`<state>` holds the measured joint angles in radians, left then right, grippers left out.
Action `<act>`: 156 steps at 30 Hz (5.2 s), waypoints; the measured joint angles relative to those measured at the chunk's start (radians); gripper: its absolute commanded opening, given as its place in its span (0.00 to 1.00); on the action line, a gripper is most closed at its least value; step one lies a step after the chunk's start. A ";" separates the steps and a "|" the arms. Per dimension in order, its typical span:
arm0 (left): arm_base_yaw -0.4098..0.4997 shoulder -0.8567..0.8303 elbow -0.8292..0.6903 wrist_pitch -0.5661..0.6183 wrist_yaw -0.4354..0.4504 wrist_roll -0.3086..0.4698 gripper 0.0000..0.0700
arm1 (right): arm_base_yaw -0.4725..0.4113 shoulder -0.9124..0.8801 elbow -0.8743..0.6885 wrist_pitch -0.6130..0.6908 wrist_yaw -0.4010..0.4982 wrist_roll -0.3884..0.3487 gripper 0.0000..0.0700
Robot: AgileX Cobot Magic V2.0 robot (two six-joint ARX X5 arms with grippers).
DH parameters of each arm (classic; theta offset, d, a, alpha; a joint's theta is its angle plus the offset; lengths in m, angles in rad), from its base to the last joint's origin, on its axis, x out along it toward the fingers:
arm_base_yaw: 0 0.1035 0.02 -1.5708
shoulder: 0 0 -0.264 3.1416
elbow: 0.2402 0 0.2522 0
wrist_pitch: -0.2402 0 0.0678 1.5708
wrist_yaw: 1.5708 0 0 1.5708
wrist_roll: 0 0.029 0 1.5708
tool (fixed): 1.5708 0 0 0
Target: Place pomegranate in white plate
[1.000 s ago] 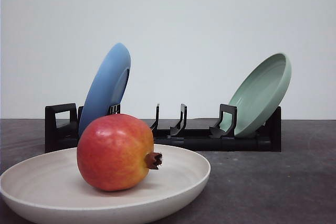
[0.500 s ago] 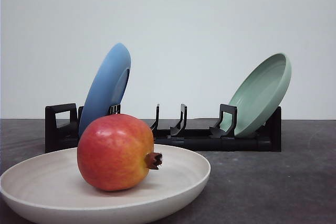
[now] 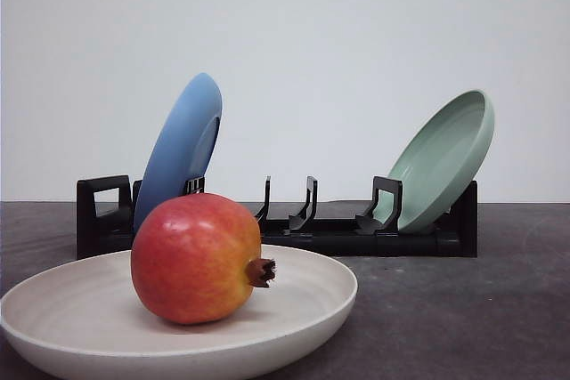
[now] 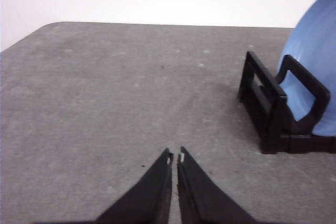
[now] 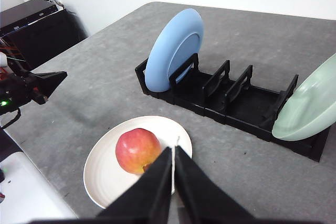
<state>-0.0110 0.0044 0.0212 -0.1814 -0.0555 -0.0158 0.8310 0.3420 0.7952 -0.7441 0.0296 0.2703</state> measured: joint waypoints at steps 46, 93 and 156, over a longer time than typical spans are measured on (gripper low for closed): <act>0.006 0.000 0.000 0.000 0.000 0.000 0.00 | -0.821 -0.311 -0.776 0.571 -0.025 -0.371 0.00; 0.006 0.000 0.000 0.000 0.000 0.000 0.00 | -0.821 -0.338 -0.779 0.575 -0.017 -0.368 0.00; 0.006 0.000 0.000 0.000 0.000 0.000 0.00 | -0.821 -0.338 -0.779 0.576 -0.015 -0.368 0.00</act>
<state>-0.0055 0.0044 0.0212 -0.1818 -0.0555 -0.0158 0.0101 0.0044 0.0166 -0.1684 0.0143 -0.0974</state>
